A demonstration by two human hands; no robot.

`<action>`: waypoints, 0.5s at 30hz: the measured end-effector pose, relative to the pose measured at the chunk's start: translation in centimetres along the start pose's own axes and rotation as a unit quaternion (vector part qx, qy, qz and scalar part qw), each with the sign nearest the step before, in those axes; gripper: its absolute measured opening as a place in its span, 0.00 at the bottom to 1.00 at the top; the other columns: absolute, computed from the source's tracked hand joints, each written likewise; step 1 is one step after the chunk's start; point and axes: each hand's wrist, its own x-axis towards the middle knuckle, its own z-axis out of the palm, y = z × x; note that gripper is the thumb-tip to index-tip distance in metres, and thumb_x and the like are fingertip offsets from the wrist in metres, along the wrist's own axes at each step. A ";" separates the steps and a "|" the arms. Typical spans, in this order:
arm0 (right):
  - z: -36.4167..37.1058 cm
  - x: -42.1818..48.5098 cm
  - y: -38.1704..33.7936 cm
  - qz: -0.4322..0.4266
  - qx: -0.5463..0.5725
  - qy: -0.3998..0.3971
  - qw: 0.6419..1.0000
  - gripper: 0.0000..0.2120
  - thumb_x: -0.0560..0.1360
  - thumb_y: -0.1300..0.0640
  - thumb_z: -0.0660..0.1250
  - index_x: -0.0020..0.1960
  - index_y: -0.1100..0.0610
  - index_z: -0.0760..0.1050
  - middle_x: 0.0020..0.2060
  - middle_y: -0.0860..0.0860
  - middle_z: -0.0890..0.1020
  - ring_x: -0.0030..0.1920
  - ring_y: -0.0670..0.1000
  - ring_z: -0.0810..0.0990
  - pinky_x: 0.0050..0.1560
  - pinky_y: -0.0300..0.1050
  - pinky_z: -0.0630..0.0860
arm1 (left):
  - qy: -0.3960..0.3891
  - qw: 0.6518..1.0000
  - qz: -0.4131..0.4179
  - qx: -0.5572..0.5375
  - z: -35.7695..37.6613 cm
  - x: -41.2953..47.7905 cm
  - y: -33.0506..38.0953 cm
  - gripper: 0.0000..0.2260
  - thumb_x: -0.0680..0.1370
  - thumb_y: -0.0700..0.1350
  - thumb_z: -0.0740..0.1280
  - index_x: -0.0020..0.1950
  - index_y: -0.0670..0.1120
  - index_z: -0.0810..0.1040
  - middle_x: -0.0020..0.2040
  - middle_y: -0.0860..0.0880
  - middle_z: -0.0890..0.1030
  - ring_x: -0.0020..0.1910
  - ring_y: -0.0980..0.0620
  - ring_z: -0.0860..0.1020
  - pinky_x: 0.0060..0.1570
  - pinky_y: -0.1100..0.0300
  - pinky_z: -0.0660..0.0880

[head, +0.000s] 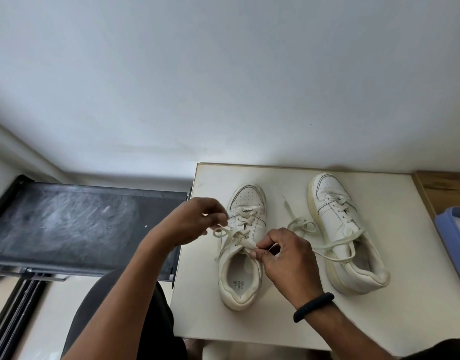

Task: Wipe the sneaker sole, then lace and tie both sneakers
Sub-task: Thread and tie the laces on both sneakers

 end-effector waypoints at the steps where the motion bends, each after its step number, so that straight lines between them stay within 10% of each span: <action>1: 0.0 -0.1 -0.1 -0.003 -0.003 0.000 1.000 0.12 0.67 0.49 0.80 0.35 0.48 0.77 0.36 0.41 0.80 0.36 0.41 0.80 0.37 0.43 0.78 | -0.013 1.000 0.011 0.003 0.2 0.1 0.1 0.05 0.82 0.42 0.69 0.54 0.49 0.85 0.49 0.50 0.88 0.47 0.55 0.86 0.46 0.61 0.79; 15: -0.3 0.0 -0.1 -0.020 -0.044 -0.008 0.999 0.13 0.68 0.46 0.79 0.38 0.46 0.75 0.39 0.41 0.79 0.40 0.40 0.79 0.38 0.40 0.76 | -0.014 0.983 0.078 0.166 1.8 1.2 0.2 0.14 0.78 0.36 0.71 0.42 0.56 0.82 0.47 0.55 0.84 0.50 0.56 0.84 0.49 0.58 0.79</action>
